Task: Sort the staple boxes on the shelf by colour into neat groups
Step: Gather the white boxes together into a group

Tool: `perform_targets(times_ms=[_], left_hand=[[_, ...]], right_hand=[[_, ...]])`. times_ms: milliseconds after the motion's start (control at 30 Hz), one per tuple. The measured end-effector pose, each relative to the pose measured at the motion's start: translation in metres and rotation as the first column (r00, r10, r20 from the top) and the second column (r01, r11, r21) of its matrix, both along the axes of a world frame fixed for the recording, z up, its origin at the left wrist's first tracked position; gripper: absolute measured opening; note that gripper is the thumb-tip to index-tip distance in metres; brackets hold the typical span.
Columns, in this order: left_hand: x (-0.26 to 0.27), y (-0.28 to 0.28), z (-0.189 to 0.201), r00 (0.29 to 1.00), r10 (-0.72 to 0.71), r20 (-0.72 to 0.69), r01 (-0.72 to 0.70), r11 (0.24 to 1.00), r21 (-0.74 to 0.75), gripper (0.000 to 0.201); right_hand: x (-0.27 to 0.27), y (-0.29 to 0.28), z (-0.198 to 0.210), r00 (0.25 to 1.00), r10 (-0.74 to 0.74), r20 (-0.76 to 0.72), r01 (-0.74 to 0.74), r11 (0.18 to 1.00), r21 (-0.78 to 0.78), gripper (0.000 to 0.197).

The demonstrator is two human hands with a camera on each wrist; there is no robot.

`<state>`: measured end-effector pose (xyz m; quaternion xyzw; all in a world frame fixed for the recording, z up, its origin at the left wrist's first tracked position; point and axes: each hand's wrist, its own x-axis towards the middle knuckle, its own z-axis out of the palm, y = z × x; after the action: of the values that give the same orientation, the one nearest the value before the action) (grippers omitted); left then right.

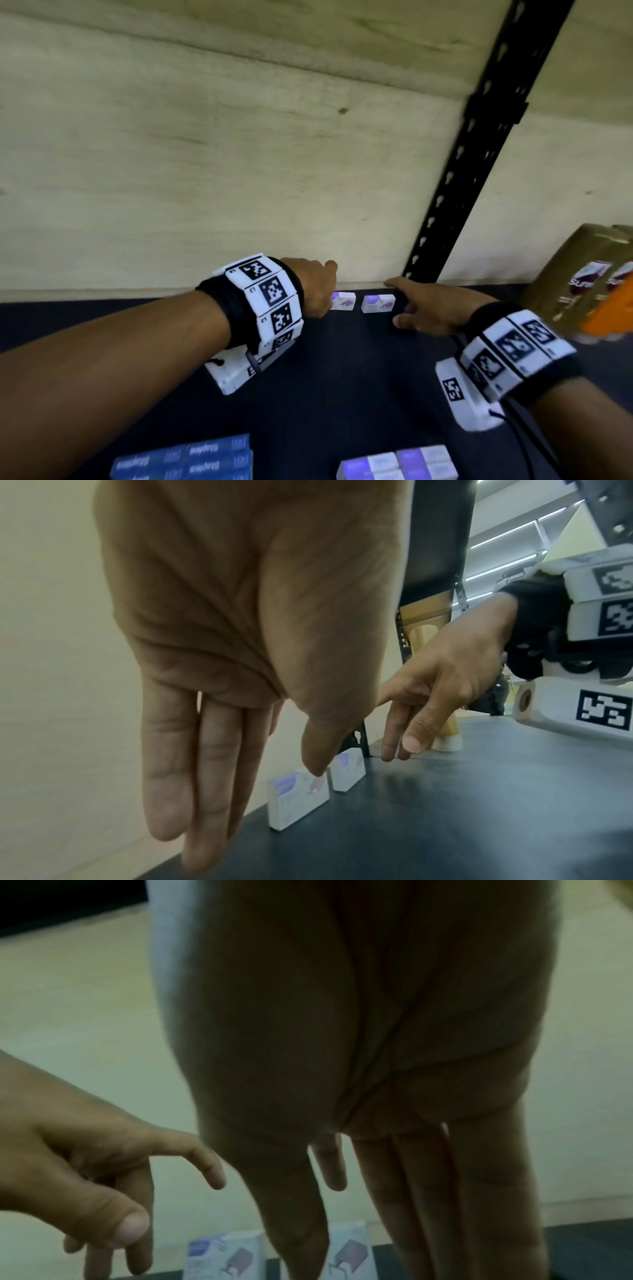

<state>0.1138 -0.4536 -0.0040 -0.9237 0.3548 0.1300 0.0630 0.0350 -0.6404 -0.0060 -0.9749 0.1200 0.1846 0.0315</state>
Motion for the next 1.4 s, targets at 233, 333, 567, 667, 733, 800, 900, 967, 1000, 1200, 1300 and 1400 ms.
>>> perform_targets(times_ms=[233, 333, 567, 667, 733, 800, 900, 967, 1000, 1200, 1300, 1400], left_hand=[[0.014, -0.004, -0.006, 0.997, -0.066, 0.047, 0.063, 0.996, 0.059, 0.038], [0.018, -0.007, -0.009, 0.995, -0.077, 0.064, 0.072, 0.995, 0.072, 0.034], [0.017, -0.014, -0.012, 0.982, -0.114, 0.150, 0.095, 0.988, 0.125, 0.028], [0.014, -0.014, -0.008, 0.975, -0.146, 0.170, 0.126, 0.984, 0.122, 0.028], [0.009, -0.012, -0.004, 0.975, -0.158, 0.157, 0.140, 0.983, 0.121, 0.028], [0.003, -0.010, -0.001, 0.977, -0.168, 0.133, 0.153, 0.982, 0.115, 0.027], [-0.011, -0.003, 0.001, 0.981, -0.176, 0.075, 0.169, 0.981, 0.097, 0.025], [-0.021, 0.004, 0.001, 0.983, -0.179, 0.036, 0.175, 0.980, 0.089, 0.025], [-0.028, 0.008, 0.001, 0.984, -0.180, 0.017, 0.177, 0.980, 0.087, 0.025], [-0.063, 0.031, -0.001, 0.979, -0.201, -0.040, 0.203, 0.976, 0.084, 0.023], [-0.077, 0.039, -0.001, 0.979, -0.201, -0.038, 0.203, 0.976, 0.076, 0.022], [-0.090, 0.046, -0.001, 0.978, -0.198, -0.068, 0.200, 0.979, 0.039, 0.018]], right_hand=[[0.029, -0.001, -0.002, 1.000, 0.007, -0.006, -0.007, 0.997, -0.081, 0.051], [0.032, 0.004, 0.001, 1.000, 0.012, -0.024, -0.014, 0.995, -0.097, 0.043], [0.032, 0.015, 0.006, 0.997, 0.064, -0.032, -0.069, 0.983, -0.170, 0.026], [0.026, 0.020, 0.010, 0.997, 0.070, -0.016, -0.072, 0.986, -0.152, 0.012], [0.021, 0.022, 0.012, 0.997, 0.072, -0.025, -0.075, 0.988, -0.135, 0.014], [0.014, 0.025, 0.016, 0.996, 0.071, -0.059, -0.079, 0.987, -0.141, 0.020], [-0.002, 0.030, 0.021, 0.993, 0.091, -0.078, -0.104, 0.979, -0.177, 0.021], [-0.013, 0.033, 0.023, 0.991, 0.108, -0.083, -0.122, 0.974, -0.190, 0.019], [-0.020, 0.035, 0.022, 0.989, 0.116, -0.087, -0.130, 0.975, -0.183, 0.017], [-0.057, 0.046, 0.020, 0.978, 0.187, -0.087, -0.199, 0.967, -0.159, 0.009], [-0.075, 0.047, 0.020, 0.978, 0.196, -0.072, -0.204, 0.969, -0.141, 0.007], [-0.094, 0.046, 0.019, 0.977, 0.201, -0.073, -0.209, 0.970, -0.126, 0.006]])
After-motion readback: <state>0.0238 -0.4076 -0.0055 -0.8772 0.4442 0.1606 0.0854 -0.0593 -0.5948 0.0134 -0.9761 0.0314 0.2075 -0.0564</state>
